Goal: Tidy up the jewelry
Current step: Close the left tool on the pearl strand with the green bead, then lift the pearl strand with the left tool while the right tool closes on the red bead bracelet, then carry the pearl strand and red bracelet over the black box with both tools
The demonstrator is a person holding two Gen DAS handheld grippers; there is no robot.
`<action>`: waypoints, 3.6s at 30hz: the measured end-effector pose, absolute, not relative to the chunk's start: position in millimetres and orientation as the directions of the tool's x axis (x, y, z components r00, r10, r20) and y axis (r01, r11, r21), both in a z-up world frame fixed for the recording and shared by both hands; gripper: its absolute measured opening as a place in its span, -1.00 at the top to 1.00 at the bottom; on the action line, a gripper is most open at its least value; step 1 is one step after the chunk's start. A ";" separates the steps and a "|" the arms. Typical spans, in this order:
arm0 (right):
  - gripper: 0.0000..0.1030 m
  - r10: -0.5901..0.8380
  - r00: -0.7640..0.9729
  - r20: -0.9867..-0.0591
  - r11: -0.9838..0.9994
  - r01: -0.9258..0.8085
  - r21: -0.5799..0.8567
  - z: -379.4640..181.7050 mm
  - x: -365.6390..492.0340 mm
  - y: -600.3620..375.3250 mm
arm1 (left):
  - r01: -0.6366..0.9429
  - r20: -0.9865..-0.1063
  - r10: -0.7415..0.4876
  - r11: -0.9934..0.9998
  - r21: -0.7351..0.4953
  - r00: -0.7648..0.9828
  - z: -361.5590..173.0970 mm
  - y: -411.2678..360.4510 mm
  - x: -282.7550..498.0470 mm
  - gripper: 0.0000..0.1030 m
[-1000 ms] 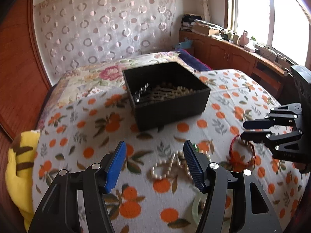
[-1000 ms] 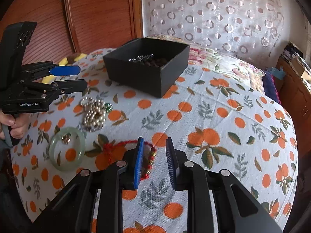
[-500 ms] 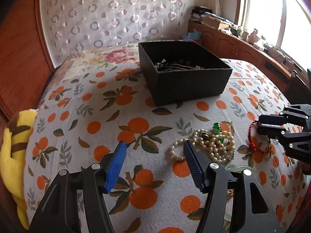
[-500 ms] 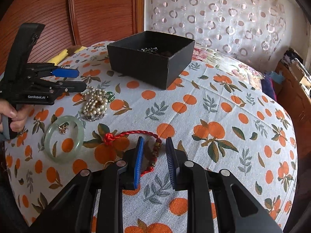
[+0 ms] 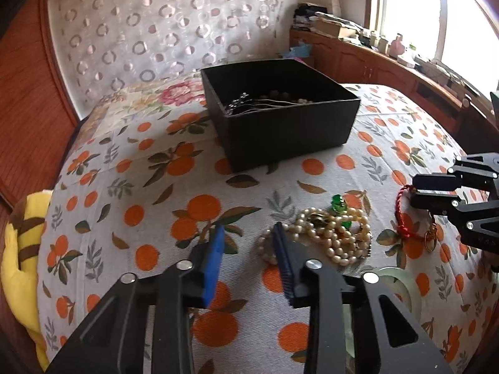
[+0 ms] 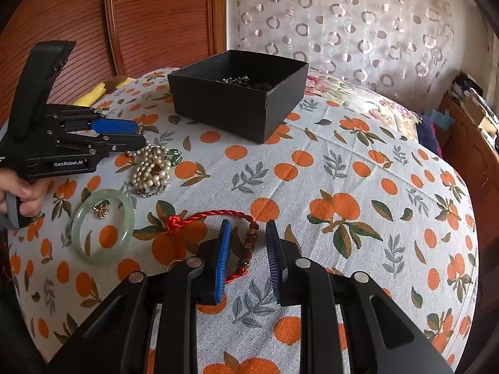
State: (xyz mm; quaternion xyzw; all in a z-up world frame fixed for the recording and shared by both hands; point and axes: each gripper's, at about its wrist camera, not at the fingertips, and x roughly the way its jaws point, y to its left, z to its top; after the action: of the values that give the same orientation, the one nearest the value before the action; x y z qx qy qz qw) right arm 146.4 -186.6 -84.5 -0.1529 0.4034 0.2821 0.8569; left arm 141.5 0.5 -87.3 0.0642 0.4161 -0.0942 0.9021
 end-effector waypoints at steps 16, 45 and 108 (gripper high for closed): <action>0.51 0.367 0.509 -0.779 0.794 -0.607 -0.022 -85.5 148.9 -186.1 | 0.256 -0.752 -0.156 0.966 0.018 0.641 -78.1 -14.3 125.0 0.92; 0.51 0.367 0.509 -0.779 0.795 -0.607 -0.022 -85.7 148.9 -186.4 | 0.214 -0.527 -0.214 0.975 -0.062 0.822 26.2 3.9 61.2 0.92; 0.84 0.574 0.616 -0.540 0.758 -0.649 0.066 32.5 240.4 -160.6 | 0.222 -0.375 -0.173 0.971 0.091 0.911 147.2 -22.8 173.6 0.92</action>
State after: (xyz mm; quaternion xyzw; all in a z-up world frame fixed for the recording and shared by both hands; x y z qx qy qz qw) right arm 240.4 -160.6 32.5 -0.0680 0.2756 0.3410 0.8962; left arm 173.6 -22.8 147.2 0.0660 0.1856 -0.1014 0.9751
